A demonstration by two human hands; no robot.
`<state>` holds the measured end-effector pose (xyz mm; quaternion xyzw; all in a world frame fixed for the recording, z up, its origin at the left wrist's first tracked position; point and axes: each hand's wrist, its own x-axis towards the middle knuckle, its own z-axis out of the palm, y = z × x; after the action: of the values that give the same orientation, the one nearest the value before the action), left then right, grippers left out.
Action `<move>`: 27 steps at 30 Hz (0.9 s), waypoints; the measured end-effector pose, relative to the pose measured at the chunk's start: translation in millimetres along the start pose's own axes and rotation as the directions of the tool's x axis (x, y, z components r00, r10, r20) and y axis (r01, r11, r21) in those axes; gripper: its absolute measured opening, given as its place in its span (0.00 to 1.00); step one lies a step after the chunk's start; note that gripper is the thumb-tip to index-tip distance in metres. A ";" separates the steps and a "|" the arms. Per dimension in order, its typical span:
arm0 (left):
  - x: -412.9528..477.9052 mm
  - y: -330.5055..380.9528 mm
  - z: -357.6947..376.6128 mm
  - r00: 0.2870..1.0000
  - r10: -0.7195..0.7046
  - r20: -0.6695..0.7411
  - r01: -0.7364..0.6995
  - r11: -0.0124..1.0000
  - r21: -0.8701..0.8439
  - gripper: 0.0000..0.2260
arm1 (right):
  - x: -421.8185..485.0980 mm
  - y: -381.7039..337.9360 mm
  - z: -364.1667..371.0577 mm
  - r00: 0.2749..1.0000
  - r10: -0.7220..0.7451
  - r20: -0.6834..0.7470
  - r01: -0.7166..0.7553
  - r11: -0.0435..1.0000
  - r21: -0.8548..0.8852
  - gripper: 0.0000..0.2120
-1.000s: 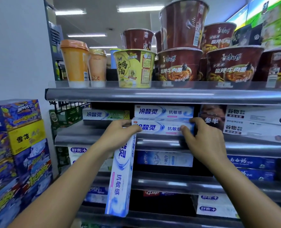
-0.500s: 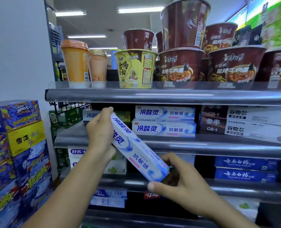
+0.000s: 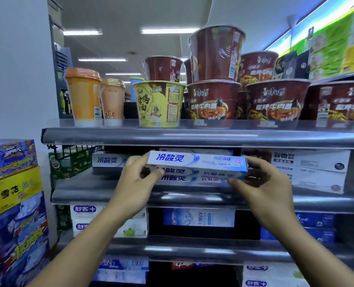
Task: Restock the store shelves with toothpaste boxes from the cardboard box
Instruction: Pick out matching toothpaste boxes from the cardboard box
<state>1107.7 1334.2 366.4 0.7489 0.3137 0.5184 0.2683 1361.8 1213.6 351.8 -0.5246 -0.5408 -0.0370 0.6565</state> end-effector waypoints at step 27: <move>40.7 -17.2 3.8 0.988 -0.126 -0.092 0.148 0.943 0.299 0.11 | 38.5 18.4 23.0 0.984 0.173 -0.029 -0.170 0.895 -0.412 0.13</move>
<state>1118.8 1375.7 377.5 0.7385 0.4509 0.4703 0.1734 1373.6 1258.6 365.6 -0.6972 -0.4752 -0.0901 0.5291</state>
